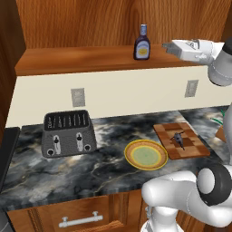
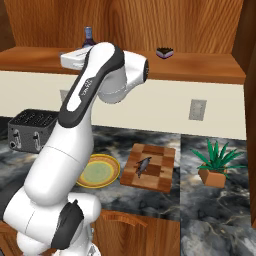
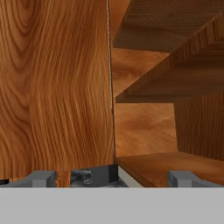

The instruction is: Pick the fish from the plate and place it on the cutting board. Then pick the condiment bottle from the cabinet and place it next to the cutting board.

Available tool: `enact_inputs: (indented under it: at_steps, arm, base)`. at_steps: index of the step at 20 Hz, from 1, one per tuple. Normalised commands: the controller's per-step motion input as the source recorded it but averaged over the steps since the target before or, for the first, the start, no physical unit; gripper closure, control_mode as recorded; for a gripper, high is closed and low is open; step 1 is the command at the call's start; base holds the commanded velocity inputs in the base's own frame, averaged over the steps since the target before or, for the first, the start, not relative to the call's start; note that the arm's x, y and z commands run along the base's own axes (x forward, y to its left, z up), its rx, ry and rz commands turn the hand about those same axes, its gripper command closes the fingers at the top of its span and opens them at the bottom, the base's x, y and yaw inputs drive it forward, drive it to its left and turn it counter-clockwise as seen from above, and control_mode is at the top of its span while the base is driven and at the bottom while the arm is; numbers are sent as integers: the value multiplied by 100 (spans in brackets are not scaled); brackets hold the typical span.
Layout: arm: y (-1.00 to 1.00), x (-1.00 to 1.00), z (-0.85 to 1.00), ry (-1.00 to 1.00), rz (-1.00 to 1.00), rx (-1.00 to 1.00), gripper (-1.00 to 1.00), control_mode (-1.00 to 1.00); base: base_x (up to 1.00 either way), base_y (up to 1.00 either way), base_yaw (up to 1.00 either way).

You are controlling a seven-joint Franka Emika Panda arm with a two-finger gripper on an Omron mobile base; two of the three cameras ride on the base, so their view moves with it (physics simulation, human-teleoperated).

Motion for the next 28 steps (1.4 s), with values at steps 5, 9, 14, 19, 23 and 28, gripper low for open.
enact_inputs:
  at_steps: [5, 9, 14, 19, 23, 28]
  arm:
    - [0, 3, 4, -7, 0, 0, -100, -100]
    - [0, 0, 12, -8, 0, 0, -100, -100]
    - [0, 3, 11, -7, 0, 0, -100, -100]
    - [0, 0, 13, -3, -1, 0, -100, -100]
    - [0, 0, 15, 0, -2, 0, -100, -100]
    - [0, 0, 10, 0, -3, 0, -100, -100]
  base:
    - [0, 0, 0]
    - [0, 0, 0]
    - [0, 0, 0]
    - [0, 0, 0]
    - [0, 0, 0]
    - [0, 0, 0]
